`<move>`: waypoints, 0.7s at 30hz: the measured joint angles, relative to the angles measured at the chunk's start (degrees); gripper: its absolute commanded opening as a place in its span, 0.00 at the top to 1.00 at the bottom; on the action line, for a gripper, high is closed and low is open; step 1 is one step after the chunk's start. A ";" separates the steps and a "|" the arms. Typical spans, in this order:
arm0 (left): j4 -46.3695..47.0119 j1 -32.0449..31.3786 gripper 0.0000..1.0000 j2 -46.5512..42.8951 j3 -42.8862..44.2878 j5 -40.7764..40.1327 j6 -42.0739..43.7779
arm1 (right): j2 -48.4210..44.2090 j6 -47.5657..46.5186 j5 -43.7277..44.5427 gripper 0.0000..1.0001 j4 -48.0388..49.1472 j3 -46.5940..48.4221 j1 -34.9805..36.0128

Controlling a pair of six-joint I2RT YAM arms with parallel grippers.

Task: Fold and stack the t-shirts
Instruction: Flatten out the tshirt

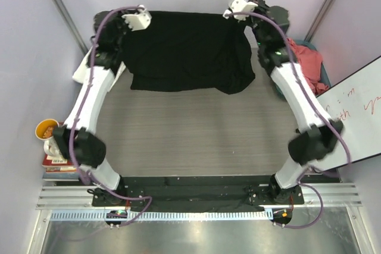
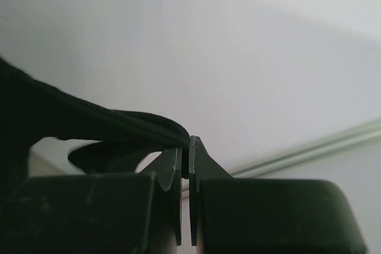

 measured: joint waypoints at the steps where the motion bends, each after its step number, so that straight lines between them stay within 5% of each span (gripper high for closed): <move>1: -2.27 0.90 1.00 -4.50 -2.78 2.49 -0.94 | -5.38 0.98 -3.30 0.99 -8.55 0.20 0.98; 6: -20.87 2.84 1.00 -27.39 -11.43 16.63 -0.90 | -27.80 2.95 -10.56 0.99 -39.65 4.63 7.06; 11: -45.51 2.43 1.00 -43.89 -13.11 29.46 0.35 | -39.87 4.87 -12.70 0.99 -60.92 9.86 6.86; 16: -54.66 2.40 1.00 -46.12 -11.32 31.30 -0.57 | -42.40 3.61 -12.17 0.99 -67.69 9.33 6.60; 21: -50.62 2.40 1.00 -44.02 -11.56 27.56 1.22 | -42.71 -2.89 -9.60 0.99 -58.07 -4.20 6.56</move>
